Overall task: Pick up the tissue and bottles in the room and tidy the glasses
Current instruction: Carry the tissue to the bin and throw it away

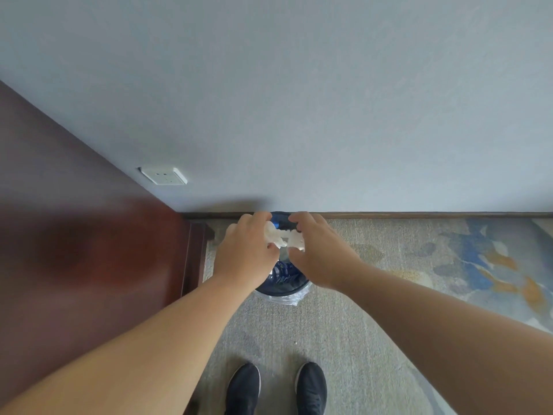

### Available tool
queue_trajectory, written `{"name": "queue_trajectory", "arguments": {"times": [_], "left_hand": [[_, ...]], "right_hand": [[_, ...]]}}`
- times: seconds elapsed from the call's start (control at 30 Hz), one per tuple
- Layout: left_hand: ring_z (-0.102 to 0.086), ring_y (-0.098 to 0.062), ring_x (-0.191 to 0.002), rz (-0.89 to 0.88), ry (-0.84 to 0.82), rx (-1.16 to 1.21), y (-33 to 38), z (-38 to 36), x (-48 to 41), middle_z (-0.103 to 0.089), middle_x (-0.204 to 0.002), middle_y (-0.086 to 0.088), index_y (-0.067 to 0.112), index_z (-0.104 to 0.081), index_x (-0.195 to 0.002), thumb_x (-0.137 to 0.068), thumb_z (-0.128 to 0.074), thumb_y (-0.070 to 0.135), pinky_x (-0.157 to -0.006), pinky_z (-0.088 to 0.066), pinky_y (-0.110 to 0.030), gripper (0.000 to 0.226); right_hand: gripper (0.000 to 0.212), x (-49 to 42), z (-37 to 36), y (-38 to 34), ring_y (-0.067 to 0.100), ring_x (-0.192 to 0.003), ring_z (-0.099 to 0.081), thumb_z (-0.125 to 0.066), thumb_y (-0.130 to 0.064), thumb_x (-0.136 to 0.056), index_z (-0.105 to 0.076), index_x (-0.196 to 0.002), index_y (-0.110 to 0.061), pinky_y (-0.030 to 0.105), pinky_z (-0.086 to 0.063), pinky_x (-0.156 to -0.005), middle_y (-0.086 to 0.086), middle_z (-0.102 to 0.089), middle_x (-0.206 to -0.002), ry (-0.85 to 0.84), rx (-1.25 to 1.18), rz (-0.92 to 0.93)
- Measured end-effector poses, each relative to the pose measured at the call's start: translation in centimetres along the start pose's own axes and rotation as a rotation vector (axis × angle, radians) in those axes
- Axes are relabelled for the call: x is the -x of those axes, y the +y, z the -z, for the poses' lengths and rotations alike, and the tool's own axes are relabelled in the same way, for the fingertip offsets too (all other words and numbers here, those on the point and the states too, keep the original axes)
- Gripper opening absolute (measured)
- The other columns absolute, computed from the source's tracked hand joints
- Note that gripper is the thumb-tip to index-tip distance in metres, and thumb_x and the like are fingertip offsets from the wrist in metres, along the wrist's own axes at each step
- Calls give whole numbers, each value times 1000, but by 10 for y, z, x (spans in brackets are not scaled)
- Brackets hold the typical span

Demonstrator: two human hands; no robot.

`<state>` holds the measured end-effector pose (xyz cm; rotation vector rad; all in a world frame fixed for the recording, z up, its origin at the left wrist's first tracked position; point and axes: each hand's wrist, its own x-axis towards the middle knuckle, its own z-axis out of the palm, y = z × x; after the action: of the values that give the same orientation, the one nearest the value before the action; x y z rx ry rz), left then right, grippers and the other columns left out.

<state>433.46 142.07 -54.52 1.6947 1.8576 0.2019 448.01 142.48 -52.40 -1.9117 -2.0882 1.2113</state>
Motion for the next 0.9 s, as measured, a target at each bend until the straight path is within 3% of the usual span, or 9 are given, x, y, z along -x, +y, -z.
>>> {"name": "queue_trajectory", "arguments": {"times": [0.17,0.37,0.5,0.63,0.77,0.9], "left_hand": [[-39,-29,-125,-17,-26,-43,5,-8,-4,-41,-137,0,28,-38,-136,-82,-61,31,-92,-41,-39,59],[-42,-22,-118,-40,1,-103,16,2,6,-42,-125,1,25,-48,-125,-84,-56,23,-77,-34,-27,41],[-41,-19,-120,-97,27,-97,31,21,20,-46,-125,1,22,-50,-125,-87,-56,22,-81,-31,-24,39],[-43,-18,-120,-149,79,-79,56,51,41,-46,-126,0,20,-50,-127,-87,-57,22,-85,-32,-24,40],[-43,-17,-121,-174,149,-93,86,97,75,-46,-128,1,22,-48,-129,-88,-55,24,-87,-35,-26,41],[-42,-19,-121,-177,242,-98,117,152,118,-48,-128,1,23,-46,-130,-89,-53,25,-89,-36,-28,42]], "right_hand": [[58,-5,7,9,20,-122,-46,-52,-29,-91,-28,-143,-24,35,-45,-95,2,-38,-138,-13,19,46],[51,6,22,12,18,-118,-47,-49,-24,-90,-35,-140,-23,31,-45,-89,0,-41,-137,34,52,65],[47,22,38,4,18,-114,-50,-47,-24,-90,-39,-137,-23,31,-47,-87,0,-43,-135,52,68,93],[45,47,65,-9,16,-115,-51,-48,-27,-92,-41,-136,-24,28,-44,-85,-2,-42,-138,116,81,119],[39,82,104,-33,9,-91,-49,-49,-28,-93,-47,-131,-24,25,-37,-75,-5,-46,-135,233,124,186],[37,125,145,-68,12,-94,-54,-49,-29,-92,-50,-129,-24,24,-37,-75,-6,-48,-133,305,161,258]]}}
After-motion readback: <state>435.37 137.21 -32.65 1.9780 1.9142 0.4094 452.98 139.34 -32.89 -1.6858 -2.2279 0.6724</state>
